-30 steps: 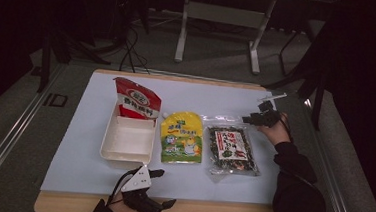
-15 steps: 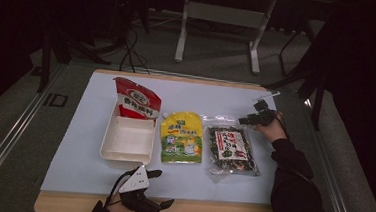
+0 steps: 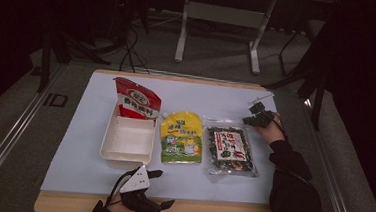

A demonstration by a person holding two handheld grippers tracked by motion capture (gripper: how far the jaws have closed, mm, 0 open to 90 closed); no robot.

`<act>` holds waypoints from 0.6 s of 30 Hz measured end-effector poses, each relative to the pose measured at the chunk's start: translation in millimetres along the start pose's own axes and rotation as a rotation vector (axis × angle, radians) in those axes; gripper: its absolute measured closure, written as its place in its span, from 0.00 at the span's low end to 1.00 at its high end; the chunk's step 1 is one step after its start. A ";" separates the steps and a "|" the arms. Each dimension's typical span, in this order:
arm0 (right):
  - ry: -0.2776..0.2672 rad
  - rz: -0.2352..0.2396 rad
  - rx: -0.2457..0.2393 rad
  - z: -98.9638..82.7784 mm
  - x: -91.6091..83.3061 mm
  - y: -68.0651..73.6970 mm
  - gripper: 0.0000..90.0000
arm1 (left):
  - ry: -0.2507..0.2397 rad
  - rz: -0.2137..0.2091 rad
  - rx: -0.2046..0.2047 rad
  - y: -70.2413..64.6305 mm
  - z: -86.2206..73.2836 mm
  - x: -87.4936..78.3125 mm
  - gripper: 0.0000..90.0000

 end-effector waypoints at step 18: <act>-0.115 0.019 -0.063 17.3 -50.0 10.1 1.00 | -0.011 -0.018 0.015 -1.8 4.7 6.3 0.04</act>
Point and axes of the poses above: each handheld gripper's, and its own axes: x roughly forward along the jaws, z roughly out of its top, y roughly to its left, the point moved 6 cm from there along x, roughly forward along the jaws, and after that the axes turned 10 degrees about -y, right-handed, at the moved point
